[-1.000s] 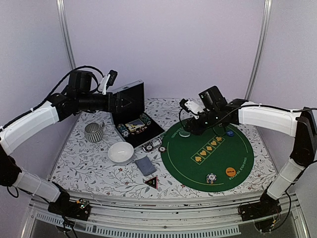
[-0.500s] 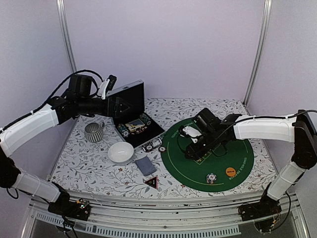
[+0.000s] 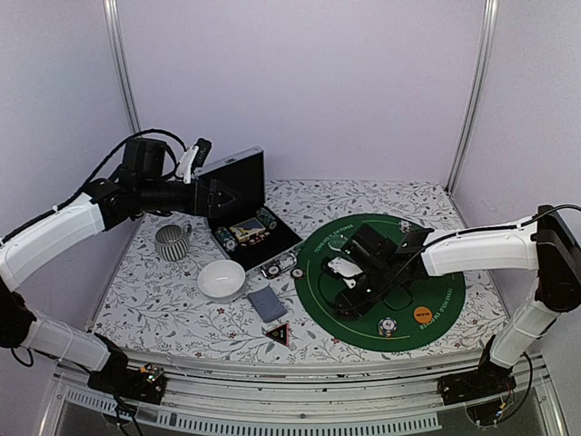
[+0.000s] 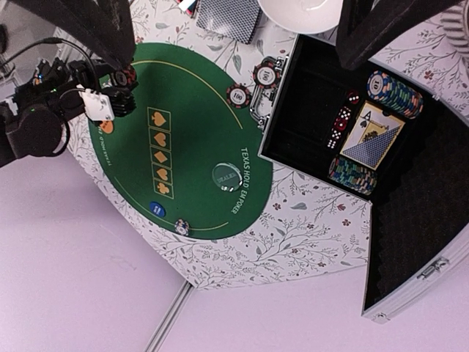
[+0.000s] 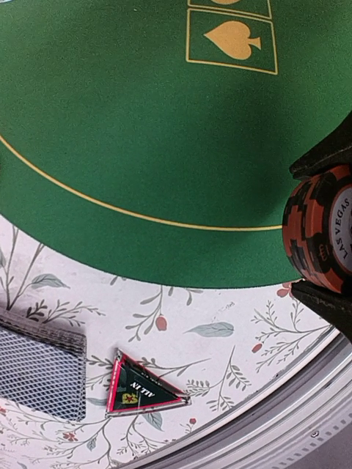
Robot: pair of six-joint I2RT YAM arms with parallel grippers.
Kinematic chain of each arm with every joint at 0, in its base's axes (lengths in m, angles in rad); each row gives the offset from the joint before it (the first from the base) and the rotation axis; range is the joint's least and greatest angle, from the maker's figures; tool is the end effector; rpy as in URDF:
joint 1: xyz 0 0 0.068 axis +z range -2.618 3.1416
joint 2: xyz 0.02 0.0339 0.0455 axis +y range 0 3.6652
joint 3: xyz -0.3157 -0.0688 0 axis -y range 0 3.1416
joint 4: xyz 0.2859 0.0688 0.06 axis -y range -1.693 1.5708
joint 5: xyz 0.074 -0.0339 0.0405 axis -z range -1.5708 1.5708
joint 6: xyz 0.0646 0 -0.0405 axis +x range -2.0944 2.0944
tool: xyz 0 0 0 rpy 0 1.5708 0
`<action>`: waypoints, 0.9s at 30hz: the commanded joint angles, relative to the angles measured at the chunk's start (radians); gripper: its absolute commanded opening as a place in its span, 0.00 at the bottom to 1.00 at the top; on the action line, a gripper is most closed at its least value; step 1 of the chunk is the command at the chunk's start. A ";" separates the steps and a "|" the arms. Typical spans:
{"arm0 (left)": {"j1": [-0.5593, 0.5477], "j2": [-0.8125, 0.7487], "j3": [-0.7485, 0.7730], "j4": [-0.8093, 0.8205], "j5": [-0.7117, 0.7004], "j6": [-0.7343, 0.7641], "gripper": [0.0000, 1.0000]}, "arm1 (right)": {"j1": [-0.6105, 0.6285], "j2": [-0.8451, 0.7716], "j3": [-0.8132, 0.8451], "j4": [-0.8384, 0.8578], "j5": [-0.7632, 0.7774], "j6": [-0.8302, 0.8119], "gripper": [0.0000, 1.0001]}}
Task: Distribute texas hold em gaming equipment
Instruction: Pick up the poker chip from the poker table mat.
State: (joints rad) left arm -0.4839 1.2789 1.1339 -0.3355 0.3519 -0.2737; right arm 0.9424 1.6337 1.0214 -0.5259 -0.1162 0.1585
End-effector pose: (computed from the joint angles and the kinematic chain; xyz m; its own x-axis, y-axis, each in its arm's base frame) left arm 0.2907 -0.1779 0.3717 -0.5851 0.0209 -0.8107 0.5704 0.7212 -0.3931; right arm 0.2092 0.3007 0.1879 -0.6583 -0.6393 -0.3974 -0.7374 0.6537 0.1701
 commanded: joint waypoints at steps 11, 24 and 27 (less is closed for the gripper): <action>0.007 -0.035 -0.026 -0.006 0.002 0.008 0.98 | 0.052 0.052 -0.049 0.041 0.058 0.087 0.02; 0.007 -0.037 -0.017 -0.006 0.002 0.016 0.98 | 0.052 0.120 -0.013 0.045 0.120 0.023 0.02; 0.007 -0.039 -0.009 -0.013 -0.004 0.025 0.98 | 0.052 0.139 -0.012 0.040 0.150 0.031 0.05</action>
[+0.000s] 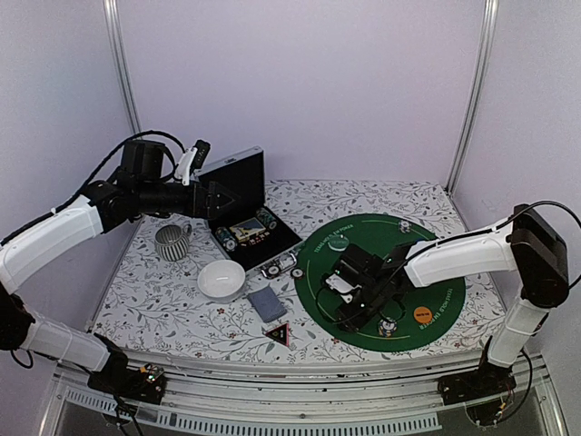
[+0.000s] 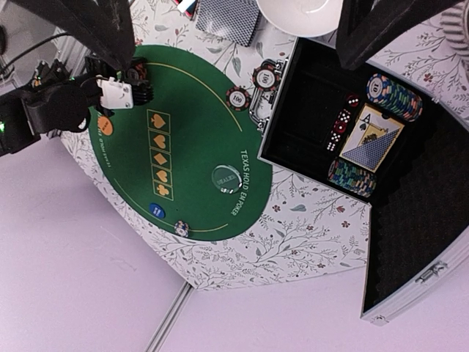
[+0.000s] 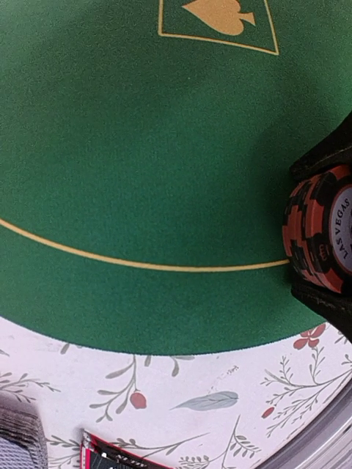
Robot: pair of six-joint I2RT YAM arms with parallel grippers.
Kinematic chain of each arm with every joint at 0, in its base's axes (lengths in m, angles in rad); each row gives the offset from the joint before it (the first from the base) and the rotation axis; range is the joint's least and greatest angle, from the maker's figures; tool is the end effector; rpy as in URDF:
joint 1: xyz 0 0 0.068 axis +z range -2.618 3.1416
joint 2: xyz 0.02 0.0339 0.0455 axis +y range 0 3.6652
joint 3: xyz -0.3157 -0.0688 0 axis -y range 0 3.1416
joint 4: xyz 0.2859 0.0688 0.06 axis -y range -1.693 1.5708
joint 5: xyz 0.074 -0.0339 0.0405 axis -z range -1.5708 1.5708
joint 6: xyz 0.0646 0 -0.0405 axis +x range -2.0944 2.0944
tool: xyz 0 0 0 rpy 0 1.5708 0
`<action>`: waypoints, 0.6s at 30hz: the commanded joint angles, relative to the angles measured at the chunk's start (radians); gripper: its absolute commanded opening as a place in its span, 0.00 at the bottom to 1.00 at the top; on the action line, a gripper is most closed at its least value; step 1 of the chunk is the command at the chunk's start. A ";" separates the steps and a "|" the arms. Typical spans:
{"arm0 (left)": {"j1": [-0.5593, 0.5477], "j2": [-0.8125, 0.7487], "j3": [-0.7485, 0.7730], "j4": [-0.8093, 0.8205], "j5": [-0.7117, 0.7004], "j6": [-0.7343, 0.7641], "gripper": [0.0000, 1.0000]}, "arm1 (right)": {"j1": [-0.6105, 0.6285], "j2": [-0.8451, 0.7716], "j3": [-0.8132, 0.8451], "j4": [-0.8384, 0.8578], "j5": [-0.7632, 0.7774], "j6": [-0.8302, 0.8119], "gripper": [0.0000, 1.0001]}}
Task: Distribute texas hold em gaming equipment
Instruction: Pick up the poker chip from the poker table mat.
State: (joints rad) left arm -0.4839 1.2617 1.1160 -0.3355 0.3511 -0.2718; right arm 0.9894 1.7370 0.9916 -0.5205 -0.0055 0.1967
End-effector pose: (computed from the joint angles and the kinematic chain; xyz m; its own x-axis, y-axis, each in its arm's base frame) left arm 0.2861 -0.1755 0.3698 -0.5844 0.0224 -0.8112 0.5708 0.7219 -0.3913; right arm 0.1999 0.3049 0.1428 -0.6773 -0.6747 -0.2934 -0.7181 0.6930 0.0638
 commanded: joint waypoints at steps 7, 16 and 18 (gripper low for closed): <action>0.008 -0.019 0.014 -0.015 -0.006 0.027 0.98 | 0.006 0.050 0.030 -0.023 0.068 0.016 0.31; 0.008 -0.028 0.013 -0.019 -0.009 0.032 0.98 | 0.006 0.080 0.079 -0.044 0.099 0.007 0.56; 0.008 -0.031 0.013 -0.019 -0.012 0.033 0.98 | 0.006 0.084 0.094 -0.048 0.096 0.003 0.57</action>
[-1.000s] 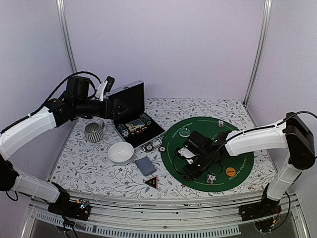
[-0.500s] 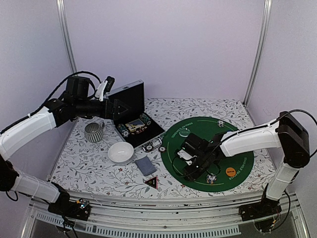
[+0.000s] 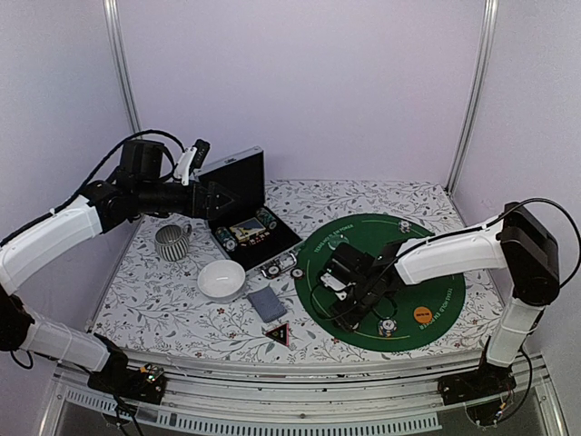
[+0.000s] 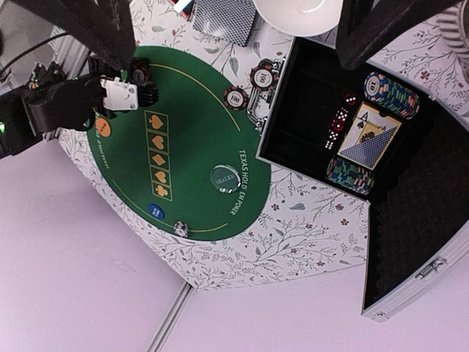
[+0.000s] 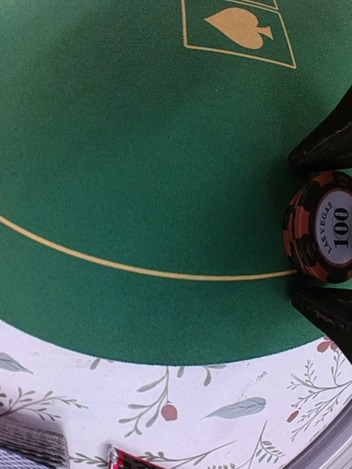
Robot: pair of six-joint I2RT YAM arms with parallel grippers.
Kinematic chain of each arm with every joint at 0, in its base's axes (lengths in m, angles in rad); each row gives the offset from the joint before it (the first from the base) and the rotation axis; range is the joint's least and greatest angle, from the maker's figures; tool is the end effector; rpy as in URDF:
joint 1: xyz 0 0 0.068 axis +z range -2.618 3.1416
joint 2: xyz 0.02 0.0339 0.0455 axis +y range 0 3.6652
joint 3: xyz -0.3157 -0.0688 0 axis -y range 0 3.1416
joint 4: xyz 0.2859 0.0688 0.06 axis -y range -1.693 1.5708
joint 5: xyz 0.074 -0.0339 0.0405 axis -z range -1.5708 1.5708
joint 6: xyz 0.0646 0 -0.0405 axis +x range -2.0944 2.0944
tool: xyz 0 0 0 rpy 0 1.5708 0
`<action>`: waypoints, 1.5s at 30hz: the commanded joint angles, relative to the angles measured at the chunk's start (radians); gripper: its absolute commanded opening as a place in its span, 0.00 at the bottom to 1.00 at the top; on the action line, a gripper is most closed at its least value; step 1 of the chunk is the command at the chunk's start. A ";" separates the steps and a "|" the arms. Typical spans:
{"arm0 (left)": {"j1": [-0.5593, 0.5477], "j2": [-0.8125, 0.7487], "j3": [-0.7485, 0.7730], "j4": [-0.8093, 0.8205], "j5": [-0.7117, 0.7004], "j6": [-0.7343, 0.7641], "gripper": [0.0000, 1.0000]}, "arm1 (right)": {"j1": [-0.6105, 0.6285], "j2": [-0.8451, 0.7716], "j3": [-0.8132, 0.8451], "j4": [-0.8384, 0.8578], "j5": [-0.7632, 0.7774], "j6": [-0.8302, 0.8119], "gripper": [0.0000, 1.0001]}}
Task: Distribute texas hold em gaming equipment
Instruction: Pick up the poker chip from the poker table mat.
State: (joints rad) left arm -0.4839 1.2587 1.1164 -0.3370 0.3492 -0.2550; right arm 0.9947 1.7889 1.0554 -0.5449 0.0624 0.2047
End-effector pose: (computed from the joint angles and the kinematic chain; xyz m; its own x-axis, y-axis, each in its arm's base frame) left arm 0.2855 -0.1750 0.3707 -0.5731 0.0334 -0.8188 0.5801 0.7223 -0.3765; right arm 0.2108 0.3171 0.1423 -0.6789 -0.6727 -0.2944 -0.7039 0.7103 0.0001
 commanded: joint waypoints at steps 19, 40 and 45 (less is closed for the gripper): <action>0.008 -0.040 0.001 -0.020 -0.003 0.027 0.98 | 0.000 -0.154 -0.048 -0.074 -0.065 0.001 0.83; 0.008 -0.056 -0.003 -0.014 -0.001 0.016 0.98 | 0.000 -0.105 -0.119 0.030 -0.021 -0.015 0.58; 0.008 -0.059 0.002 -0.017 -0.001 0.022 0.98 | 0.001 -0.110 -0.113 0.019 -0.010 -0.009 0.46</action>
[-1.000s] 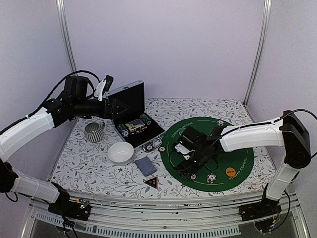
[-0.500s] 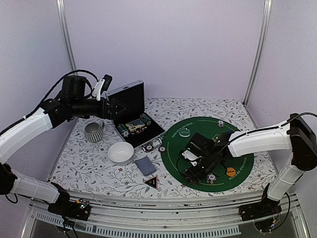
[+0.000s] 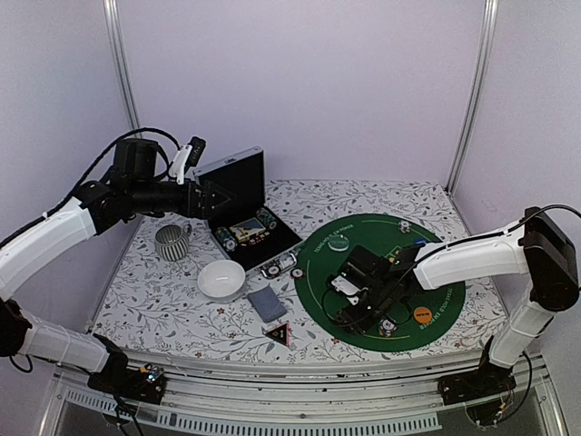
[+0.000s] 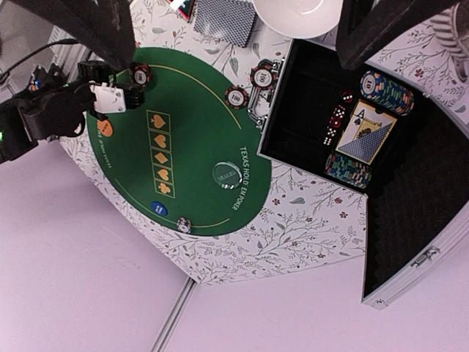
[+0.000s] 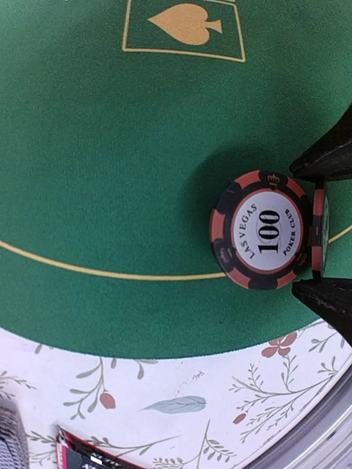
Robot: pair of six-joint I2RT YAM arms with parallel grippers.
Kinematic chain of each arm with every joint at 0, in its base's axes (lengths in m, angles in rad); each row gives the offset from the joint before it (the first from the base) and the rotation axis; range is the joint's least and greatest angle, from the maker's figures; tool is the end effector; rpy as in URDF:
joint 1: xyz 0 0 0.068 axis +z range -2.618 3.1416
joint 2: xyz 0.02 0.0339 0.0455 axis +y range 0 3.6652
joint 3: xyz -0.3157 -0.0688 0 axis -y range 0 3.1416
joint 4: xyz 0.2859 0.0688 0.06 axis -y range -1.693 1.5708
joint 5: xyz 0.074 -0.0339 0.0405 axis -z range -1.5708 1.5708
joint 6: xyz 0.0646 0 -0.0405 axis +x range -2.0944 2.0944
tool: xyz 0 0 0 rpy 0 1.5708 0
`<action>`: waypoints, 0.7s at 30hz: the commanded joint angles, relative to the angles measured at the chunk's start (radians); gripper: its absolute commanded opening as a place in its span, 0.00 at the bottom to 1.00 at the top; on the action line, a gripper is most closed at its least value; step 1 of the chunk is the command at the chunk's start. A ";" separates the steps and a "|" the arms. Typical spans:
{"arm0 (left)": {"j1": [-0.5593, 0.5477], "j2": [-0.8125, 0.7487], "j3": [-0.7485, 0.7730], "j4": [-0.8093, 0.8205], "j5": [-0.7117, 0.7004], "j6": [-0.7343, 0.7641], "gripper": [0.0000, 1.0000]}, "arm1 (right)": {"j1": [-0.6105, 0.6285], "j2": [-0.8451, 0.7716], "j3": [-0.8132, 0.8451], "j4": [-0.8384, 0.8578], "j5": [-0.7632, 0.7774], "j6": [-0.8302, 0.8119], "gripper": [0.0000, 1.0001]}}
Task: Distribute texas hold em gaming equipment
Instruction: Pick up the poker chip from the poker table mat.
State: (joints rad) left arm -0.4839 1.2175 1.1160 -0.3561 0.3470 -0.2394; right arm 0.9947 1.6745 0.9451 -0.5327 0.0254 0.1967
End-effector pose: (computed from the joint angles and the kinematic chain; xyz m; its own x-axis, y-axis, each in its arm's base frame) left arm 0.2750 -0.1693 0.3809 -0.5477 0.0360 -0.8359 0.5947 0.7195 -0.3587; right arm 0.1909 0.2909 0.1497 -0.6720 -0.6759 -0.3027 -0.7166 0.6966 0.0356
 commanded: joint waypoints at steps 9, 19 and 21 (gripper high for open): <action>0.009 -0.020 0.002 0.003 0.003 0.006 0.98 | 0.000 -0.034 0.023 -0.077 0.020 0.007 0.31; 0.008 -0.029 0.009 -0.018 -0.012 0.025 0.98 | -0.003 -0.146 0.076 -0.159 -0.030 -0.057 0.25; 0.009 -0.029 0.018 -0.030 -0.015 0.036 0.98 | -0.027 -0.171 0.106 -0.178 -0.034 -0.070 0.25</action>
State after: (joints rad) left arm -0.4839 1.2015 1.1164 -0.3618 0.3454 -0.2317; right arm 0.9928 1.5726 0.9844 -0.6670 0.0124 0.1665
